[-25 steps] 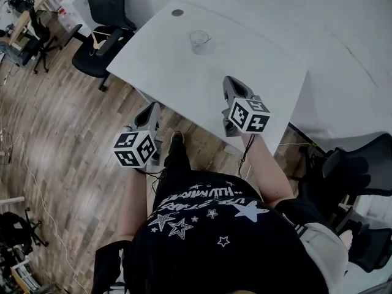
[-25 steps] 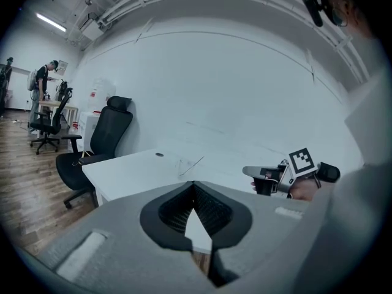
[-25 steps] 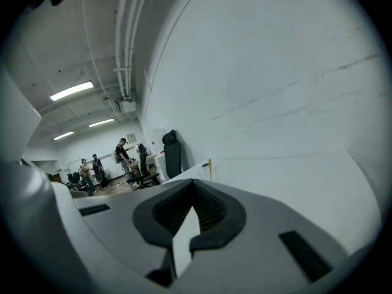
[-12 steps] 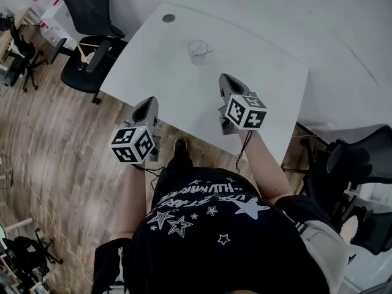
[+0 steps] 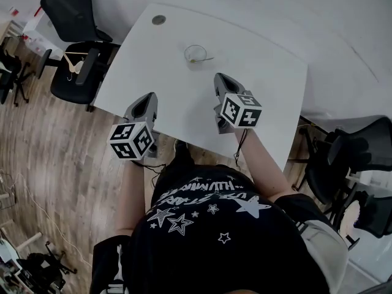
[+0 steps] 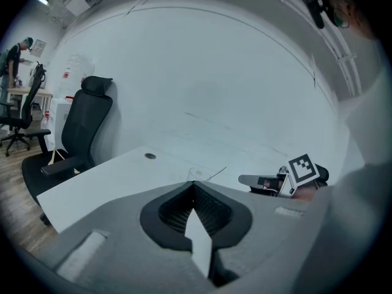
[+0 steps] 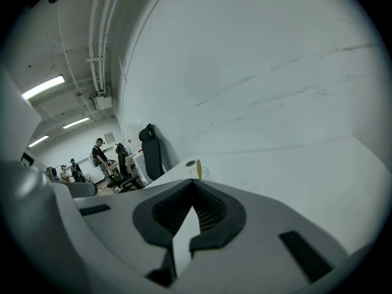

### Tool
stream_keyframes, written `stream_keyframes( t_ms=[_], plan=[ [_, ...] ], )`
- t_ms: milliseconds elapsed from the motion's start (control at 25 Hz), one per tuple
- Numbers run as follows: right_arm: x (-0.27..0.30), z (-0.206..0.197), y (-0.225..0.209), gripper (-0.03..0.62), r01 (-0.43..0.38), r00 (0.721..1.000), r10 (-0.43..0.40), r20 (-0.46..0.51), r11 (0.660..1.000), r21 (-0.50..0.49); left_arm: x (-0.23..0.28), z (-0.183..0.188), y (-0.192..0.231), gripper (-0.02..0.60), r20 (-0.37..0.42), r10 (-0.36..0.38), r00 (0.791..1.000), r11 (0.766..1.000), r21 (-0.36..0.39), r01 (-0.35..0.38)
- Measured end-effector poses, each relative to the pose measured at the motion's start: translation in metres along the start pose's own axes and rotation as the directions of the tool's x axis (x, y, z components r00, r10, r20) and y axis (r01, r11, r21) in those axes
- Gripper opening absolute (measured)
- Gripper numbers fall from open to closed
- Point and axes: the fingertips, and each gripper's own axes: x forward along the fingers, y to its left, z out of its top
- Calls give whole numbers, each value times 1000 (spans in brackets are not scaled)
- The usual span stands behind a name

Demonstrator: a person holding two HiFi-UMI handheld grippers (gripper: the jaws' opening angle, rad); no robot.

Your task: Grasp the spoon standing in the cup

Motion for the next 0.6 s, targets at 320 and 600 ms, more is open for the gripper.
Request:
stream_keyframes(
  t_ms=[320, 600],
  plan=[
    [25, -1, -8, 9, 33, 999, -33, -12, 999, 25, 34, 9, 12, 6, -32, -54, 998, 999, 3, 54],
    [45, 3, -8, 50, 31, 999, -31, -11, 999, 27, 54, 15, 18, 6, -55, -87, 995, 996, 11, 88]
  ],
)
